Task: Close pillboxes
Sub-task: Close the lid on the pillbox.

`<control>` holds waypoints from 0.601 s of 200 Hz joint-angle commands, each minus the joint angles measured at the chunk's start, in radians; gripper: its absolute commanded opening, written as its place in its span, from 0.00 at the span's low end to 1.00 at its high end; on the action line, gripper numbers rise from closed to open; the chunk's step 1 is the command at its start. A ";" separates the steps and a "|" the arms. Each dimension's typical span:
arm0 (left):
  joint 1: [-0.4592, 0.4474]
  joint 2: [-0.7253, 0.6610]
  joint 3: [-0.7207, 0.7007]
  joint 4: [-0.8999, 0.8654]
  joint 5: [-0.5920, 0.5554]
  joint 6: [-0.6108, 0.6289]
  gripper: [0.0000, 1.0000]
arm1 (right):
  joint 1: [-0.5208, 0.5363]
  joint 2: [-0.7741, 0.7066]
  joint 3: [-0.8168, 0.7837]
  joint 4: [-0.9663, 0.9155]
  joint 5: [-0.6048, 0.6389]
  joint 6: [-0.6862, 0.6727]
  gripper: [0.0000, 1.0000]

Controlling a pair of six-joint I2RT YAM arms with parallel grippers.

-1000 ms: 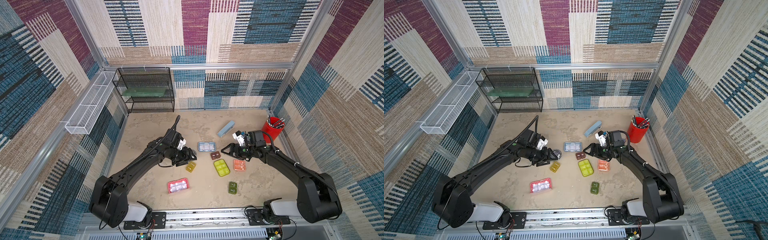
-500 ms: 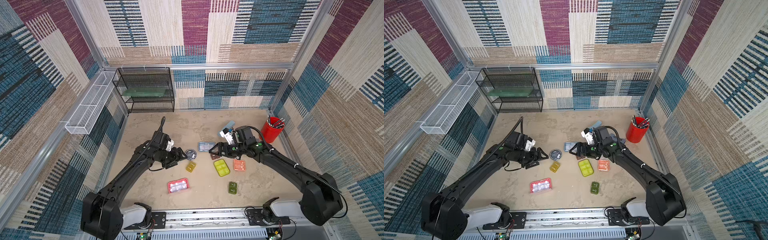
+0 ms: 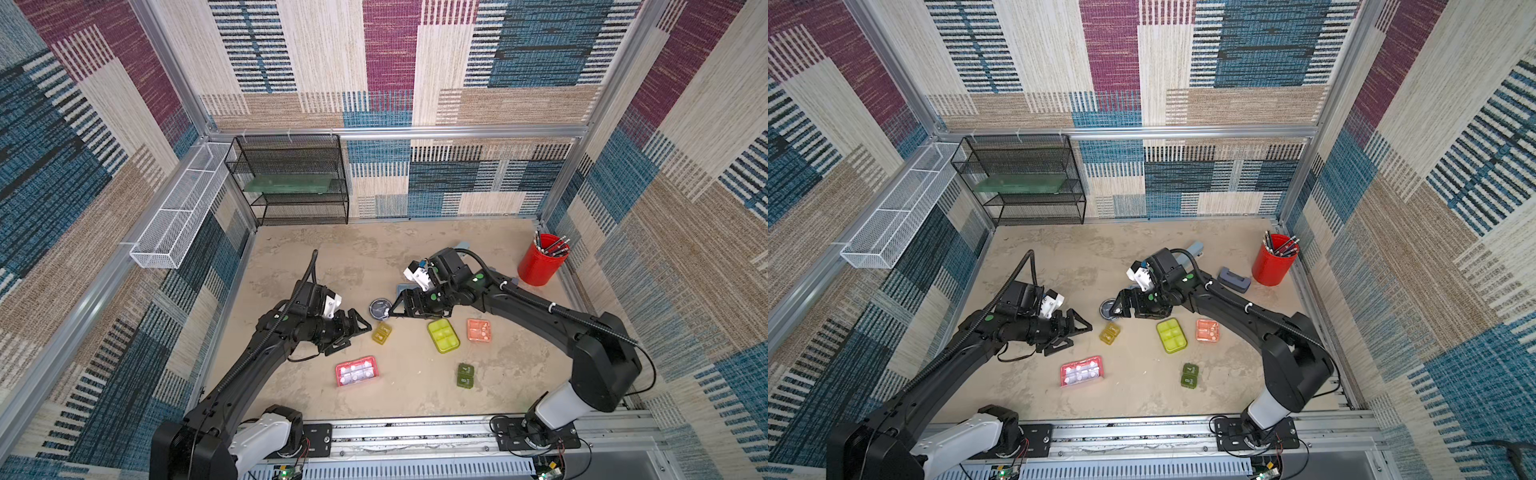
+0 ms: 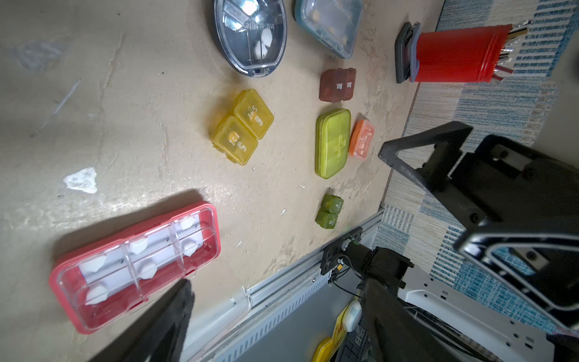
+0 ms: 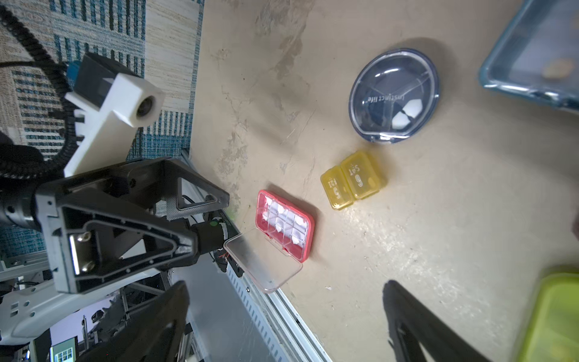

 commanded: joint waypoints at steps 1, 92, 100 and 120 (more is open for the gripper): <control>0.001 -0.031 -0.026 -0.028 -0.035 -0.081 0.87 | 0.009 0.073 0.038 -0.049 -0.082 -0.111 0.98; 0.041 -0.177 -0.115 -0.010 -0.112 -0.142 0.88 | 0.209 0.092 -0.007 -0.075 -0.010 -0.067 0.98; 0.048 -0.172 -0.120 -0.002 -0.108 -0.133 0.88 | 0.234 0.082 -0.022 -0.081 0.010 -0.047 0.98; 0.058 -0.178 -0.129 -0.002 -0.125 -0.118 0.88 | 0.303 0.030 -0.057 -0.076 0.066 0.023 0.97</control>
